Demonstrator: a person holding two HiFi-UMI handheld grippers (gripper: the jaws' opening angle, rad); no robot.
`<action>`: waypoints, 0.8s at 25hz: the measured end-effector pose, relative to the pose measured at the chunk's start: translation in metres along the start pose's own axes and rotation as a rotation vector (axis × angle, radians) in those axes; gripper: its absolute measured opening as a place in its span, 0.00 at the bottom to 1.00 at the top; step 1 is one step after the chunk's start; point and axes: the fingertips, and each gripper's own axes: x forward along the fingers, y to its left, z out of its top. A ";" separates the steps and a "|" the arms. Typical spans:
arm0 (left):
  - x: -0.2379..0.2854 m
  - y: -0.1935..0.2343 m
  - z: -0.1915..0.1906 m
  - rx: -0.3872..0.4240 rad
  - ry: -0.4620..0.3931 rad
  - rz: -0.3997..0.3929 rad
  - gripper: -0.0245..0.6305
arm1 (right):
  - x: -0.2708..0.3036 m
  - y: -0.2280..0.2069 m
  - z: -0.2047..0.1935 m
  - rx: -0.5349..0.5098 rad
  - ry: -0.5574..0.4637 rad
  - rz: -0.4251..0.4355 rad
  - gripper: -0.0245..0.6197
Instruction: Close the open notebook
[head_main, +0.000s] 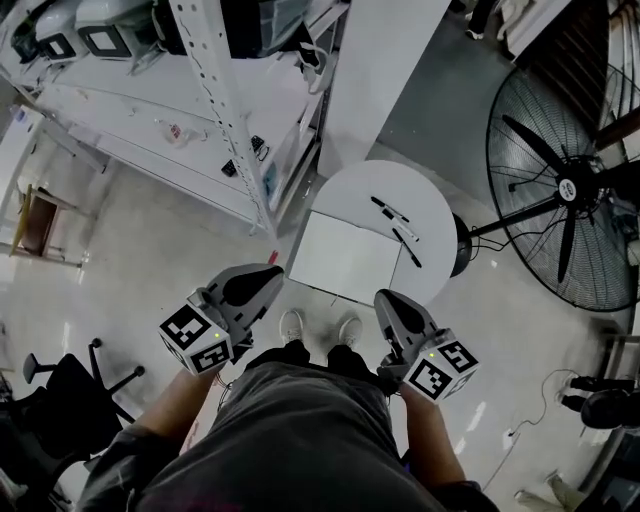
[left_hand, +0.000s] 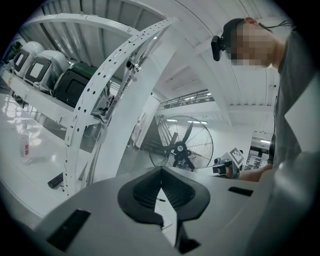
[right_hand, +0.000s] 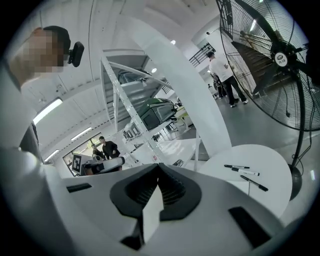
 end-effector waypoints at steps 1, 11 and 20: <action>0.003 0.001 -0.001 -0.006 0.004 0.002 0.06 | 0.000 -0.004 0.001 0.002 0.000 -0.001 0.07; 0.037 0.031 -0.019 -0.068 0.027 0.107 0.06 | 0.030 -0.039 0.015 -0.012 0.063 0.068 0.07; 0.057 0.060 -0.056 -0.108 0.036 0.251 0.06 | 0.061 -0.074 0.012 -0.026 0.198 0.168 0.07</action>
